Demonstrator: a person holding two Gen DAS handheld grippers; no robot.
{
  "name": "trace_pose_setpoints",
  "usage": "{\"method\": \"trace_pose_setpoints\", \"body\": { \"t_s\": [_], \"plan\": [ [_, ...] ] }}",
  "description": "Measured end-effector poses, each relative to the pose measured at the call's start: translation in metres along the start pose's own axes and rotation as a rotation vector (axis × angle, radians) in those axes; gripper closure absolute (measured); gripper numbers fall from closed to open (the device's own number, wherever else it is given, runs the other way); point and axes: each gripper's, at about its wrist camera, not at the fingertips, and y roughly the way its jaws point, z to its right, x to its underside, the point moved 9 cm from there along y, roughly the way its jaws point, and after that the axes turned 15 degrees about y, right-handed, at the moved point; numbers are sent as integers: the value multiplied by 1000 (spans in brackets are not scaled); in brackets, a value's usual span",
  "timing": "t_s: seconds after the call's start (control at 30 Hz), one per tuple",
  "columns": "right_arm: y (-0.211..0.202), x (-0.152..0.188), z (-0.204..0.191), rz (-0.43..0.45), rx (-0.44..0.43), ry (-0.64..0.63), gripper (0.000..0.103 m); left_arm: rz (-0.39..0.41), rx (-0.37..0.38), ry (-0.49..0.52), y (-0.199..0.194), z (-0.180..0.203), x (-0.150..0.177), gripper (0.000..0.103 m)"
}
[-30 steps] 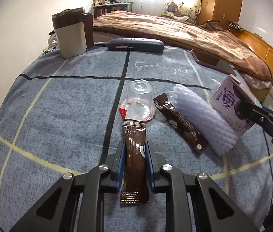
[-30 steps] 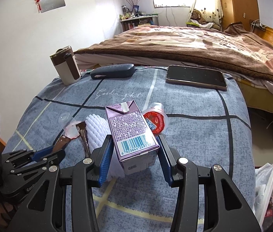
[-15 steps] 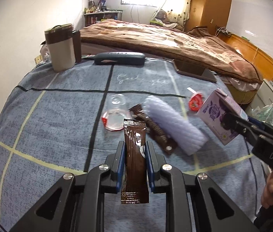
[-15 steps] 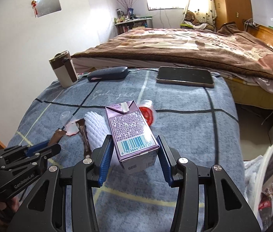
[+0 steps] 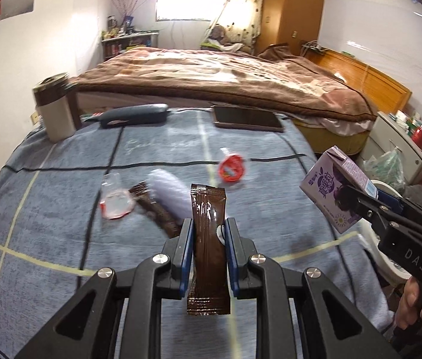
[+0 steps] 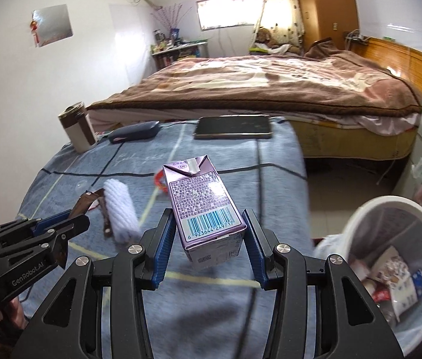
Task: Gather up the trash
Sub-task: 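Carry the wrapper and purple carton over the trash bin with both grippers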
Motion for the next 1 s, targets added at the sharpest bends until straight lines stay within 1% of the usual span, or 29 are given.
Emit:
{"method": "trace_pose_setpoints", "body": {
  "t_s": [0.23, 0.53, 0.8, 0.9, 1.0],
  "plan": [
    [-23, -6, 38, 50, 66, 45, 56, 28, 63, 56, 1, 45, -19, 81],
    [-46, -12, 90, 99, 168, 101, 56, 41, 157, 131, 8, 113, -38, 81],
    [-63, -12, 131, 121, 237, 163, 56, 53, 236, 201, 10, 171, -53, 81],
    [-69, -12, 145, 128, 262, 177, 56, 51, 277, 216, 12, 194, -54, 81],
    [-75, -8, 160, 129, 286, 199, 56, 50, 300, 240, 13, 217, -55, 81]
  ]
}}
